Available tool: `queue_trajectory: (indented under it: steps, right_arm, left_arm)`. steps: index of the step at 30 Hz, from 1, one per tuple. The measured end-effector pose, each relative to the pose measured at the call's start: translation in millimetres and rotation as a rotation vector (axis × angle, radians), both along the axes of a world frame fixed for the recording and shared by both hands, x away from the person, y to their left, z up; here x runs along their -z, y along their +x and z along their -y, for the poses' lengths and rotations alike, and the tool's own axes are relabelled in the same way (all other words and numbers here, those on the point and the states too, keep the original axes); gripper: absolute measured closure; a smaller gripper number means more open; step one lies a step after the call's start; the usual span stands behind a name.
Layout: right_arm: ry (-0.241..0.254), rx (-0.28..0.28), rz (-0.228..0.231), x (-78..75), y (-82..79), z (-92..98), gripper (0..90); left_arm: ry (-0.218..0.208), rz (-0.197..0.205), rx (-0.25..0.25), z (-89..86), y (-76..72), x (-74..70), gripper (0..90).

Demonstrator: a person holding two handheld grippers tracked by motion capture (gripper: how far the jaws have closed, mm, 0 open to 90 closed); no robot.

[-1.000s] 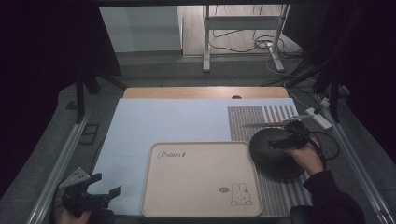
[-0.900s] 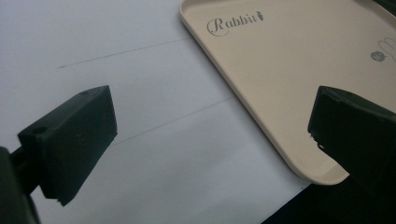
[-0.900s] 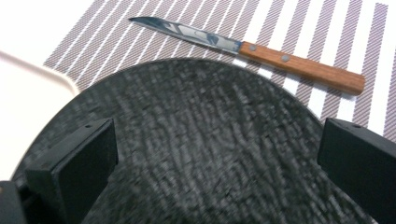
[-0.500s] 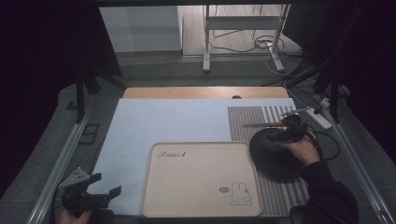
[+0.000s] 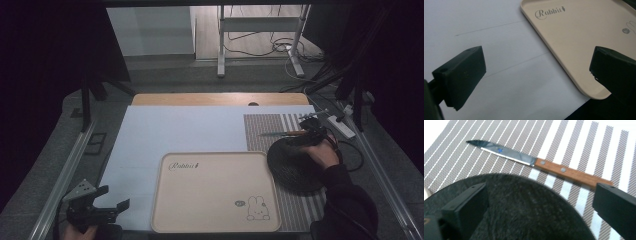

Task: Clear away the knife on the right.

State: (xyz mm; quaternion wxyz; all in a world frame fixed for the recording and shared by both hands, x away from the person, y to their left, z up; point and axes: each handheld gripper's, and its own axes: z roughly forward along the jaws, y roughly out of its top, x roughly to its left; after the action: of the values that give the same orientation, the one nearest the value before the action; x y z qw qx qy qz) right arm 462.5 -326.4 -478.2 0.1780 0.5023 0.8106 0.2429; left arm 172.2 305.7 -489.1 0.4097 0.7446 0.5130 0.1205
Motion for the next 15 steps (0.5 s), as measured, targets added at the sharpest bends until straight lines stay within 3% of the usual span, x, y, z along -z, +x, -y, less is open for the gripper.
queue_trajectory:
  steps: [6, 15]
  right_arm:
    - [0.012, -0.010, 0.017, -4.5, 8.3, 2.4, 31.3]
    - [0.042, -0.046, -0.051, -2.7, 27.4, 8.8, 78.3]
  left_arm:
    - [0.000, -0.002, -0.001, 0.0, 0.3, 0.1, 0.9]
    - [-0.002, -0.004, -0.002, -0.1, 0.6, 0.3, 1.0]
